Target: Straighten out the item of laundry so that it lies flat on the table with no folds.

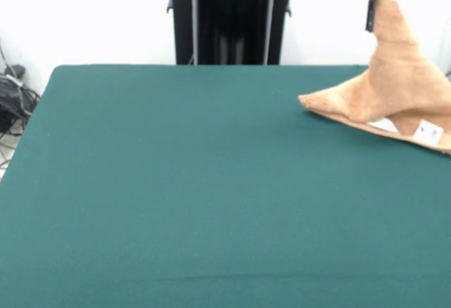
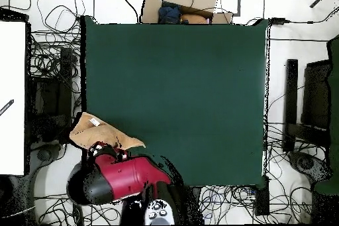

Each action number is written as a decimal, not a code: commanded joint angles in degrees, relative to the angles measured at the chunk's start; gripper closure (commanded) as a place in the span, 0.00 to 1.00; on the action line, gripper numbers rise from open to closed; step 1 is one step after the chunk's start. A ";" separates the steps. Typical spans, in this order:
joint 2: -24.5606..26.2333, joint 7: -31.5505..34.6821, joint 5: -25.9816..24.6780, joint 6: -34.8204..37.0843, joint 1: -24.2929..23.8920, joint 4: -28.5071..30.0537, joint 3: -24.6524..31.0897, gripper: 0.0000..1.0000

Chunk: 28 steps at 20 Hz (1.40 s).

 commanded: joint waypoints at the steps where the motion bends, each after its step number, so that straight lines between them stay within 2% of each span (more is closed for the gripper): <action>1: -5.30 0.22 3.80 1.00 -9.15 9.85 15.48 1.00; 9: -10.67 -2.89 7.28 3.31 -21.86 15.03 30.51 1.00; 12: -11.47 -3.31 7.67 3.47 -25.17 15.94 34.50 1.00; 19: -13.94 -3.84 8.65 5.01 -30.42 17.19 40.86 1.00; 21: -15.02 -4.04 9.98 5.55 -32.91 17.87 44.30 1.00; 28: -16.39 -3.15 10.60 6.37 -36.13 18.47 48.86 1.00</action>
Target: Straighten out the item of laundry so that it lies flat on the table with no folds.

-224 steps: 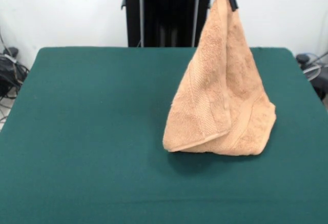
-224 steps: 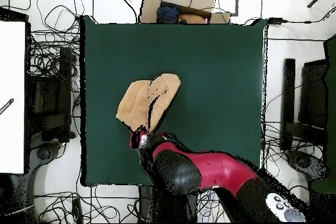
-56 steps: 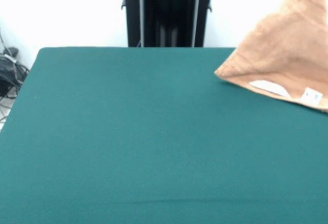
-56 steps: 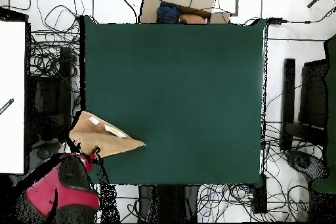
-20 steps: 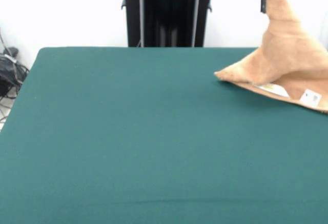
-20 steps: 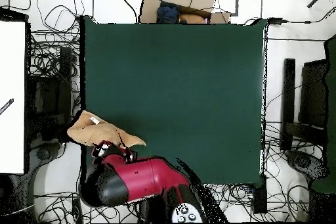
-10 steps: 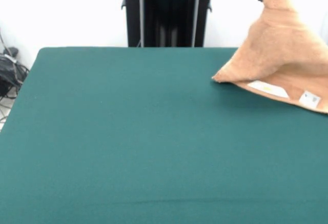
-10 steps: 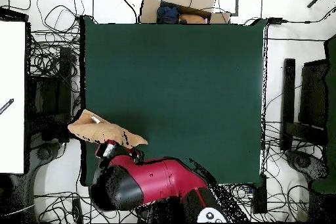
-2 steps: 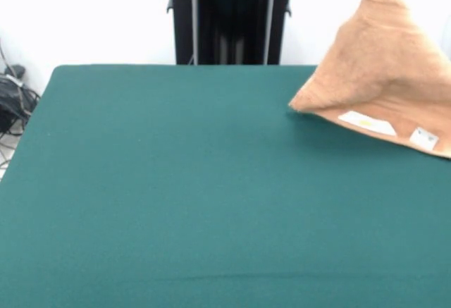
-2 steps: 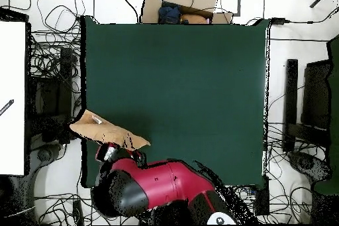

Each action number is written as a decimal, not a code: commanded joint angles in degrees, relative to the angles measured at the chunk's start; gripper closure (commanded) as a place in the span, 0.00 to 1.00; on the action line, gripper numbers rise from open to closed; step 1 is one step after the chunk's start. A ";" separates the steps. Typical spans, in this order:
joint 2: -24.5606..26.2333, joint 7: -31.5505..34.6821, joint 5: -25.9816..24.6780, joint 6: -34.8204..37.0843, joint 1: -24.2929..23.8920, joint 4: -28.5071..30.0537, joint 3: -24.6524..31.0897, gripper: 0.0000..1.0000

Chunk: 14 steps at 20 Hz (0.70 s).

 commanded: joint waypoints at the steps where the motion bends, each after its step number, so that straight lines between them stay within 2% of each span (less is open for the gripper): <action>1: -2.32 -3.02 2.88 5.97 -2.29 3.64 9.82 1.00; 6: -3.45 -2.30 0.94 7.48 0.06 2.32 6.94 1.00; 8: -4.20 -2.19 -1.48 7.49 1.93 1.47 4.21 1.00; 11: -5.17 0.35 -9.57 8.23 6.78 -1.46 -3.28 1.00; 14: -6.07 -0.15 -8.32 7.73 6.32 -0.60 -2.94 1.00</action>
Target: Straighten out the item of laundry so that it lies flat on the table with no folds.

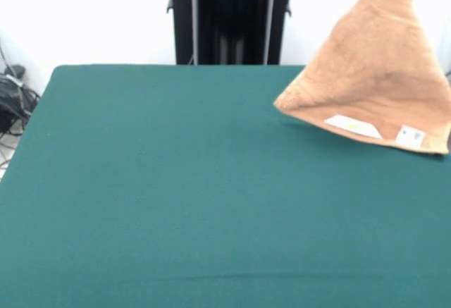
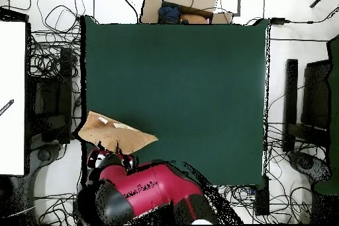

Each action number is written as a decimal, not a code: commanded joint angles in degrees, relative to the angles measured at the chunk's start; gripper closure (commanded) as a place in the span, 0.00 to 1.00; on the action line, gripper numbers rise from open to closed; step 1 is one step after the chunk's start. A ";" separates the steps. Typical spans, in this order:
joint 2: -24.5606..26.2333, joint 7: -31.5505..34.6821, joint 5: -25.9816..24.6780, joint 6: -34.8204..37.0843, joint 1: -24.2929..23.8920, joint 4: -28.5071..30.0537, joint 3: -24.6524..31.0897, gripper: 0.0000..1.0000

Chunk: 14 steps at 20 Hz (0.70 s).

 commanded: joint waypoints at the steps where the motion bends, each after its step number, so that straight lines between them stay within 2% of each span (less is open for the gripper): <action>1: -2.81 -0.69 -3.53 5.39 2.22 0.00 -3.12 1.00; 8: -2.40 -2.21 -1.64 4.82 -0.40 0.64 -0.29 1.00; 10: -2.03 -3.70 1.66 4.19 -3.57 1.73 4.67 1.00; 14: -1.52 -5.31 4.44 2.98 -9.73 2.97 14.65 1.00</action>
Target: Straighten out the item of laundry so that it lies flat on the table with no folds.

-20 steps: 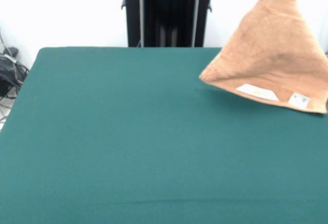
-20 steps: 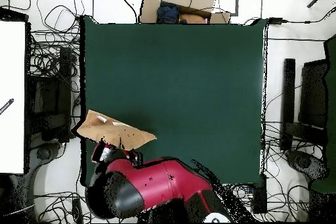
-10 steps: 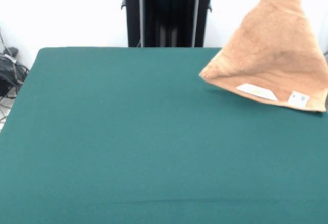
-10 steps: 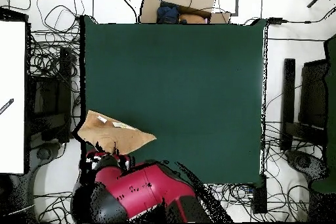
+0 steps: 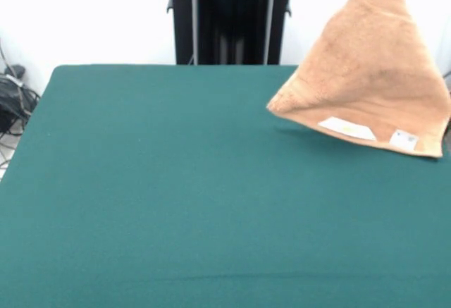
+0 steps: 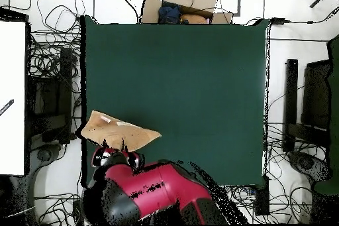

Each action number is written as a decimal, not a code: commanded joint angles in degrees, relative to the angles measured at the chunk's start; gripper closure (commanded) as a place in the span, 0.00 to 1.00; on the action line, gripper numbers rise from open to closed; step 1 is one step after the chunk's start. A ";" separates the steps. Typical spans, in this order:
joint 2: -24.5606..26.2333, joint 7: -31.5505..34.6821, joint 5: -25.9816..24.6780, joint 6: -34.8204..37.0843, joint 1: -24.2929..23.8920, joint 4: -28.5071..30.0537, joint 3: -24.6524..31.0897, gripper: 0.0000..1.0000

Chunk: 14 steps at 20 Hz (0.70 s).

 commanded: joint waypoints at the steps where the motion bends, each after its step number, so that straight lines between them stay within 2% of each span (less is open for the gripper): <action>1: 0.83 -5.32 4.73 2.31 -7.37 3.12 14.30 1.00; 4: 1.07 -4.79 6.07 2.81 -12.64 2.97 22.79 1.00; 6: 1.56 -4.26 6.88 4.86 -15.06 1.91 26.53 1.00; 9: 1.78 -2.93 6.50 6.03 -16.02 1.22 28.63 1.00; 14: -0.60 -2.40 7.24 9.68 -18.09 -0.03 32.22 1.00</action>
